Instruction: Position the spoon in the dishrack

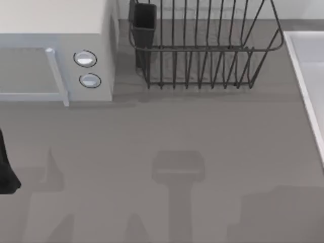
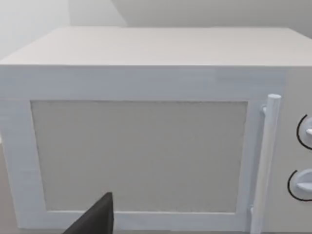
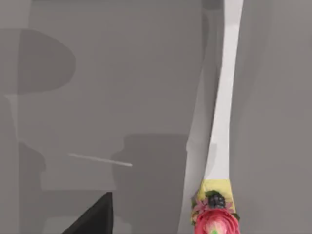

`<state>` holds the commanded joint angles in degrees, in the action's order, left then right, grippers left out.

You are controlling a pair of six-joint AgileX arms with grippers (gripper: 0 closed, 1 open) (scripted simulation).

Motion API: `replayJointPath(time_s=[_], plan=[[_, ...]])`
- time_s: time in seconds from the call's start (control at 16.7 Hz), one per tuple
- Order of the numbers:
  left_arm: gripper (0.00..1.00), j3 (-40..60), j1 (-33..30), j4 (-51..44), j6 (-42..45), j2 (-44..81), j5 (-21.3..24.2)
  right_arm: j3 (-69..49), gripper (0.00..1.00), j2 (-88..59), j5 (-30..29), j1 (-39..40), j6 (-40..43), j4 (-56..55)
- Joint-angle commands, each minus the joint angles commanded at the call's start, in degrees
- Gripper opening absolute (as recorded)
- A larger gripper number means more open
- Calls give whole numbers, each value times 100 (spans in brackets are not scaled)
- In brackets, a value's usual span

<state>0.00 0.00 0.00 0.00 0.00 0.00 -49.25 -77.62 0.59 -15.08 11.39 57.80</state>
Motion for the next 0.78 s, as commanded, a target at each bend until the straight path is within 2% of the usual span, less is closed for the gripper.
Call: replayJointPath(time_s=[0.42, 0.78], plan=[[100, 0, 0, 0, 0, 0, 0, 23, 100, -97, 1, 11, -1, -53], [100, 0, 0, 0, 0, 0, 0, 783, 100, -871, 2, 22, -39, -1635]])
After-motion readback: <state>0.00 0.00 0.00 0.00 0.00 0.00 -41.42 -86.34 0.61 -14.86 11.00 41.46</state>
